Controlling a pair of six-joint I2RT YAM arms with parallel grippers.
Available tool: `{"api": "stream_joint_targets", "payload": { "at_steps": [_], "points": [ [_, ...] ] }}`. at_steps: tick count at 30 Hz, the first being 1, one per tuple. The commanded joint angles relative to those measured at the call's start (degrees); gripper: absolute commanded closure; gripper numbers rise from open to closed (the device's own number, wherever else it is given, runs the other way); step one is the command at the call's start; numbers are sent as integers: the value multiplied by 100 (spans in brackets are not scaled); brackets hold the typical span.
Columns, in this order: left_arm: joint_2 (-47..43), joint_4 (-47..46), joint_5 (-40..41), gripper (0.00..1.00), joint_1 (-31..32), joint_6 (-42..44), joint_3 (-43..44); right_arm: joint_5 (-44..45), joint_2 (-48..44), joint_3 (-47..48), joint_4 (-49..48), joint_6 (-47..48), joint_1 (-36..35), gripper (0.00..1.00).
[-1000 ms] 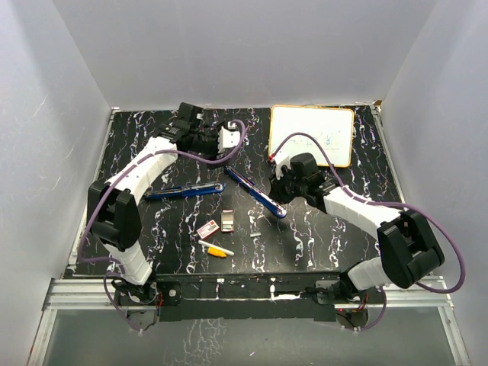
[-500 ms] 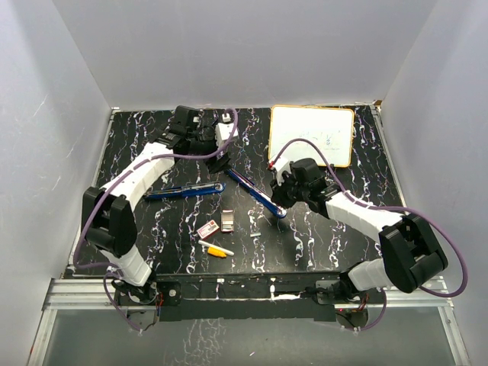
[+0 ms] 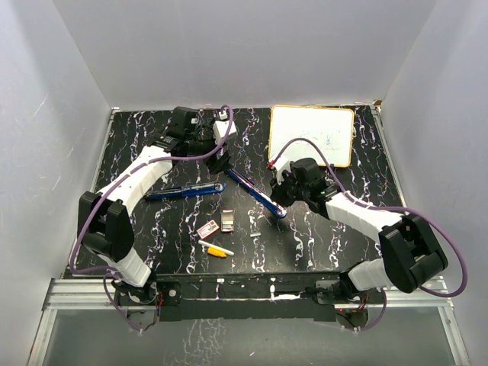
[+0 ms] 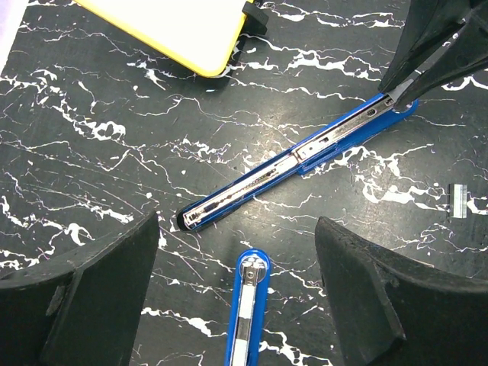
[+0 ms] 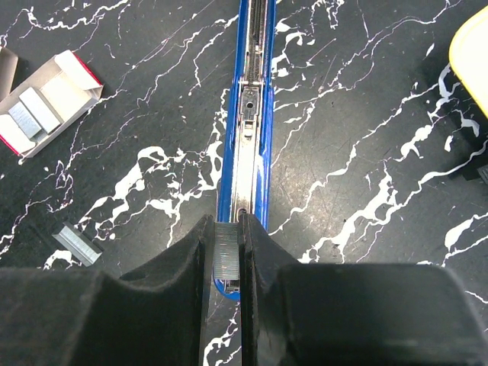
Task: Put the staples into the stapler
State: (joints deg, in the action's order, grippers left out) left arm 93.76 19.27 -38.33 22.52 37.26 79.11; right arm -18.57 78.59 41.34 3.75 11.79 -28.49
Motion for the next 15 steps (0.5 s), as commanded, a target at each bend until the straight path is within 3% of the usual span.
{"api": "stream_joint_targets", "payload": {
  "at_steps": [1, 15],
  "points": [
    [-290, -69, -46, 19, 15, -87, 43, 21, -27, -55, -516, 111, -38, 91],
    [-293, -66, -89, 19, 7, -89, 77, -33, 280, -92, -731, 323, -86, 91]
  ]
}}
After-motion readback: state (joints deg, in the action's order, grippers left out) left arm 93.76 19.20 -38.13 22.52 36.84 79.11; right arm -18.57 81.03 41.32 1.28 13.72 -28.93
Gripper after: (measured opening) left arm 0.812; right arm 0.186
